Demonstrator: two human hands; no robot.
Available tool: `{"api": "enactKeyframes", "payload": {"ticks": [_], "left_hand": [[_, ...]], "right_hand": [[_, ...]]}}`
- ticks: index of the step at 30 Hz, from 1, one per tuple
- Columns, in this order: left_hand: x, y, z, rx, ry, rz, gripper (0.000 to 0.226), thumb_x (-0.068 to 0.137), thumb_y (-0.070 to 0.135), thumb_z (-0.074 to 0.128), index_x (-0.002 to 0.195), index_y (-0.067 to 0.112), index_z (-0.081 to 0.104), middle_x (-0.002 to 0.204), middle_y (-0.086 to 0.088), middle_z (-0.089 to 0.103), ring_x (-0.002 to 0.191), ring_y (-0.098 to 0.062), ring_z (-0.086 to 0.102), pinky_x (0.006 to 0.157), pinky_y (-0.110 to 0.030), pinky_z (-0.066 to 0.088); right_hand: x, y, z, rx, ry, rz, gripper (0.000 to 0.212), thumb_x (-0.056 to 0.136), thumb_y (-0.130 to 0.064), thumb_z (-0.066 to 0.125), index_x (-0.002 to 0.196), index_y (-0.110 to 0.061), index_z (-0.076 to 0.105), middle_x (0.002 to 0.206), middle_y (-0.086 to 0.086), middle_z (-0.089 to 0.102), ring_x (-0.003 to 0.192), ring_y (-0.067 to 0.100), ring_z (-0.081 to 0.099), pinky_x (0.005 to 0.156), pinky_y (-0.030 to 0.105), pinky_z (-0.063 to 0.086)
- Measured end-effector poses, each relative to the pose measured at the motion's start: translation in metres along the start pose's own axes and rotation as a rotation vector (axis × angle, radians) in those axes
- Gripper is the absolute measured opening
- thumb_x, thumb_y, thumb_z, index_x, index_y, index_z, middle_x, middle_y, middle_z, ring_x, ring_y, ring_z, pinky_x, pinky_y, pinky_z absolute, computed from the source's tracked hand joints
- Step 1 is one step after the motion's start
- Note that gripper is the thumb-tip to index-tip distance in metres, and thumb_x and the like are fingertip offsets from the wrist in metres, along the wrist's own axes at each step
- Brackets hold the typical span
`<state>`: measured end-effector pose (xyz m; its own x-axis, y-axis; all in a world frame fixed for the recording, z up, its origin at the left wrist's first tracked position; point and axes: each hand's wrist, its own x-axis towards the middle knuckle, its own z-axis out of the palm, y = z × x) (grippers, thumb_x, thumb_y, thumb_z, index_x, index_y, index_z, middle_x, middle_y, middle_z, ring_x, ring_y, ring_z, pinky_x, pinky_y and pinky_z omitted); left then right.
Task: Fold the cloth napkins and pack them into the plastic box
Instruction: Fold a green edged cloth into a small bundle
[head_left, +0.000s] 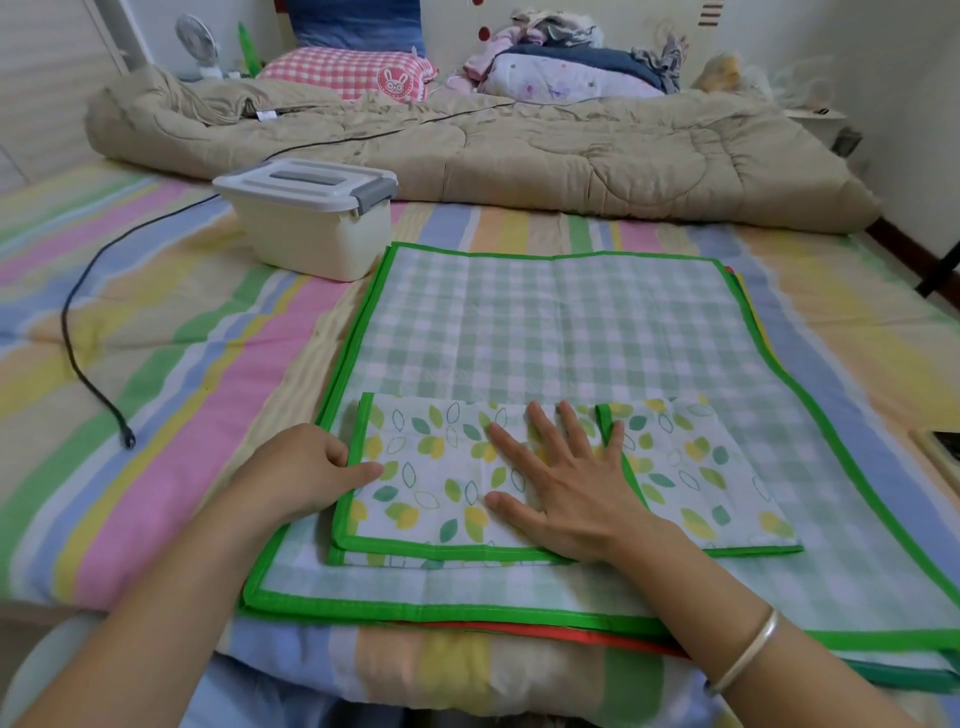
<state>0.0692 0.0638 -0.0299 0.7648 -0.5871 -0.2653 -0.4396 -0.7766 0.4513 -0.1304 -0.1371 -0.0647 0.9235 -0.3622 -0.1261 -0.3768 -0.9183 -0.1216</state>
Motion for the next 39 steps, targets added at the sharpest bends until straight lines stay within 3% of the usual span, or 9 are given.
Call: {"api": "enactKeyframes", "payload": {"ticks": [8, 14, 16, 21, 25, 27, 30, 34, 39], "left_hand": [[-0.004, 0.002, 0.002, -0.039, 0.018, -0.008, 0.064, 0.082, 0.042, 0.077, 0.047, 0.020, 0.029, 0.039, 0.008, 0.022, 0.048, -0.017, 0.028, 0.057, -0.029, 0.022], [-0.013, 0.017, -0.003, -0.465, -0.141, -0.093, 0.030, 0.093, 0.035, 0.066, 0.082, 0.007, 0.062, 0.070, -0.008, 0.060, 0.056, -0.021, 0.048, 0.052, -0.025, 0.035], [-0.022, 0.035, -0.007, -0.641, -0.204, -0.070, 0.028, 0.097, 0.028, 0.061, 0.090, 0.002, 0.069, 0.082, -0.009, 0.075, 0.067, -0.022, 0.066, 0.061, -0.028, 0.049], [-0.029, 0.086, -0.006, -0.778, -0.285, 0.082, 0.018, 0.096, 0.021, 0.060, 0.090, 0.008, 0.069, 0.076, -0.009, 0.071, 0.063, -0.017, 0.064, 0.062, -0.028, 0.052], [-0.028, 0.129, 0.008, -0.839, -0.353, 0.128, 0.020, 0.096, 0.022, 0.061, 0.079, 0.013, 0.063, 0.055, 0.001, 0.059, 0.046, -0.010, 0.056, 0.047, -0.020, 0.046], [-0.027, 0.147, 0.018, -0.807, -0.386, 0.144, 0.020, 0.095, 0.025, 0.064, 0.079, 0.012, 0.064, 0.052, 0.002, 0.058, 0.046, -0.011, 0.056, 0.046, -0.020, 0.046], [-0.024, 0.168, 0.038, -0.723, -0.409, 0.119, 0.031, 0.096, 0.035, 0.063, 0.076, 0.011, 0.060, 0.051, 0.001, 0.058, 0.043, -0.011, 0.054, 0.044, -0.019, 0.046], [-0.020, 0.178, 0.064, -0.532, -0.397, 0.127, 0.028, 0.097, 0.030, 0.060, 0.076, 0.012, 0.059, 0.054, 0.001, 0.064, 0.044, -0.011, 0.058, 0.045, -0.021, 0.046], [-0.024, 0.171, 0.083, -0.277, -0.250, 0.244, 0.026, 0.093, 0.035, 0.060, 0.071, 0.022, 0.058, 0.069, 0.003, 0.072, 0.059, -0.009, 0.065, 0.063, -0.029, 0.054]], "right_hand": [[0.000, 0.001, -0.001, -0.029, -0.028, -0.003, 0.076, 0.075, -0.087, 0.005, 0.141, -0.058, -0.021, 0.160, -0.001, -0.025, 0.144, 0.027, -0.031, 0.103, 0.074, -0.017], [0.000, -0.001, 0.001, -0.071, -0.027, 0.007, 0.076, 0.078, -0.085, 0.008, 0.143, -0.057, -0.019, 0.161, -0.001, -0.023, 0.144, 0.029, -0.030, 0.103, 0.074, -0.016], [0.000, -0.001, 0.001, -0.081, -0.035, 0.009, 0.076, 0.079, -0.085, 0.009, 0.144, -0.056, -0.018, 0.161, -0.001, -0.023, 0.144, 0.029, -0.029, 0.102, 0.074, -0.016], [0.002, -0.001, 0.002, -0.074, -0.038, 0.020, 0.080, 0.076, -0.086, 0.009, 0.145, -0.055, -0.016, 0.161, -0.002, -0.021, 0.145, 0.029, -0.027, 0.102, 0.075, -0.016], [0.004, 0.002, -0.011, 0.211, -0.049, 0.067, 0.090, 0.067, -0.083, 0.016, 0.150, -0.051, 0.003, 0.163, -0.007, -0.006, 0.149, 0.020, -0.012, 0.110, 0.068, -0.013], [0.006, 0.010, -0.028, 0.631, 0.098, 0.168, 0.060, 0.081, -0.067, 0.039, 0.138, -0.050, 0.032, 0.155, -0.002, 0.025, 0.146, 0.020, 0.017, 0.118, 0.058, 0.006], [0.006, 0.027, -0.051, 0.927, 0.306, 0.308, 0.011, 0.096, -0.030, 0.050, 0.102, -0.036, 0.056, 0.117, -0.001, 0.057, 0.111, 0.017, 0.053, 0.098, 0.037, 0.043], [0.003, 0.041, -0.051, 0.939, 0.272, 0.410, 0.039, 0.103, -0.038, 0.038, 0.076, -0.018, 0.058, 0.071, -0.006, 0.061, 0.074, 0.016, 0.057, 0.071, 0.032, 0.042], [0.004, 0.048, -0.031, 0.640, 0.355, 0.445, 0.029, 0.090, -0.042, 0.064, 0.111, -0.023, 0.057, 0.076, -0.007, 0.062, 0.072, 0.008, 0.057, 0.059, 0.025, 0.039]]}}
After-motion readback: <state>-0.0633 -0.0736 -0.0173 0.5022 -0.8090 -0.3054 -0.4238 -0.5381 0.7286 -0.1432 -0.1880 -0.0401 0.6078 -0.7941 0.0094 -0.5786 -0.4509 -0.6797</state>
